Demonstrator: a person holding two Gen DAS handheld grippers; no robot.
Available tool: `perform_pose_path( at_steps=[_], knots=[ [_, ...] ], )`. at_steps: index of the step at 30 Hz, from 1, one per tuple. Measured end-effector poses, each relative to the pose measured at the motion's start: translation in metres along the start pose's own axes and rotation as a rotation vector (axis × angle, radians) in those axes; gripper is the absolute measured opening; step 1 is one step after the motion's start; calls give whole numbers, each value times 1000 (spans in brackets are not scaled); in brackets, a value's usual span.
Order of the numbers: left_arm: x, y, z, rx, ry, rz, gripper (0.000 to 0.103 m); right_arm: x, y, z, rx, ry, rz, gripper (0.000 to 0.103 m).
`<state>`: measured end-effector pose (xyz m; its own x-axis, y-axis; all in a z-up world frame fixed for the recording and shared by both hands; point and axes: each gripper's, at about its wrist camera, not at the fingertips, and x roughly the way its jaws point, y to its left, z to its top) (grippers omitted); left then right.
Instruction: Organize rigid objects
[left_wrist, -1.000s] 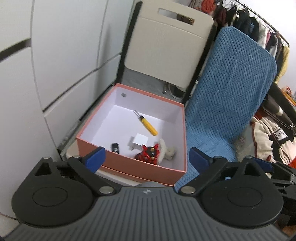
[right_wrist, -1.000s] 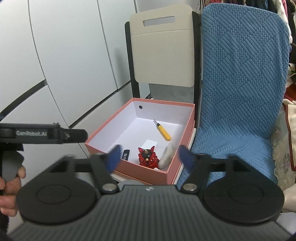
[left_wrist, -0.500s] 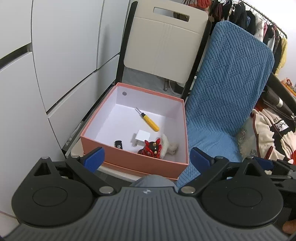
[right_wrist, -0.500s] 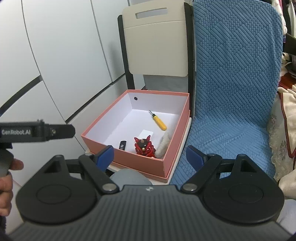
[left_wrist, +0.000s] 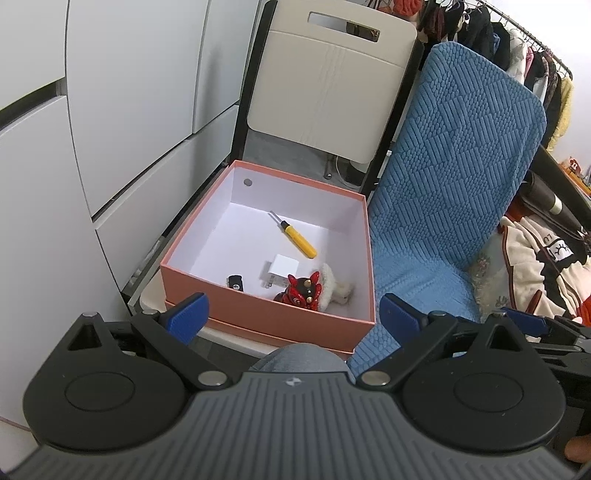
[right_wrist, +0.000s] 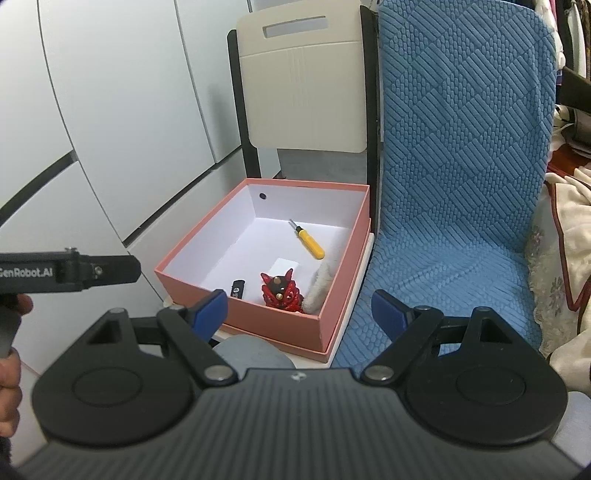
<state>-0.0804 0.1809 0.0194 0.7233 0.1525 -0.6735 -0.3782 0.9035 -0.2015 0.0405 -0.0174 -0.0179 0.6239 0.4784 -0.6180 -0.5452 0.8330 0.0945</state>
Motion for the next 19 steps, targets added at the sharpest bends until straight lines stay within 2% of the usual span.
perform_pose_path(
  at_steps=[19],
  knots=[
    [-5, -13, -1, 30, -8, -21, 100, -4, -7, -4, 15, -9, -11, 86]
  ],
)
